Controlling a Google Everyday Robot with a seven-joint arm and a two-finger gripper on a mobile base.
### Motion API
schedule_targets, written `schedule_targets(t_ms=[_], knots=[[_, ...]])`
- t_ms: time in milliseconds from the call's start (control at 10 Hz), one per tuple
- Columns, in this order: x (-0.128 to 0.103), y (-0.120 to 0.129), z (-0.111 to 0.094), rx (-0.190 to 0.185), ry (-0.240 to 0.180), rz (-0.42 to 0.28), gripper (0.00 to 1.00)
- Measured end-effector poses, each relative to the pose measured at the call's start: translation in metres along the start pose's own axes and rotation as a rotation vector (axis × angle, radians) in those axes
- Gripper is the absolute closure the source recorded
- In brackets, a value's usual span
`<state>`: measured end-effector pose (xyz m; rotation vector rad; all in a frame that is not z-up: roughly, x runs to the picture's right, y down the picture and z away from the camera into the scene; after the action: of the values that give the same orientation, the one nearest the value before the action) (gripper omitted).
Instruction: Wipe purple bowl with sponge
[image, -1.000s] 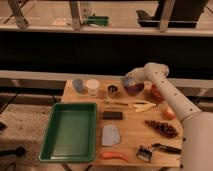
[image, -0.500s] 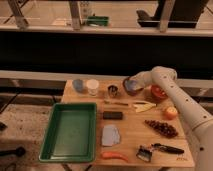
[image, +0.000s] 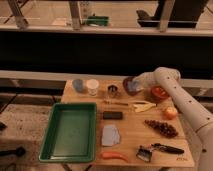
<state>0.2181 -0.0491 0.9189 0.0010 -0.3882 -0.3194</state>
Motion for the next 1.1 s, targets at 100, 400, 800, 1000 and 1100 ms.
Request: schedule_targets(t_ms=[100,400,800,1000,1100], knots=[[0.003,-0.004,0.002,0.001,0.008,-0.005,1.00],[0.018,-0.027,0.021,-0.003,0.043,-0.026,1.00],[0.023,-0.044,0.049,-0.023,0.069,-0.041,1.00],[0.012,-0.048,0.060,-0.028,0.063,-0.050,1.00],[0.004,-0.049,0.062,-0.028,0.056,-0.055,1.00]])
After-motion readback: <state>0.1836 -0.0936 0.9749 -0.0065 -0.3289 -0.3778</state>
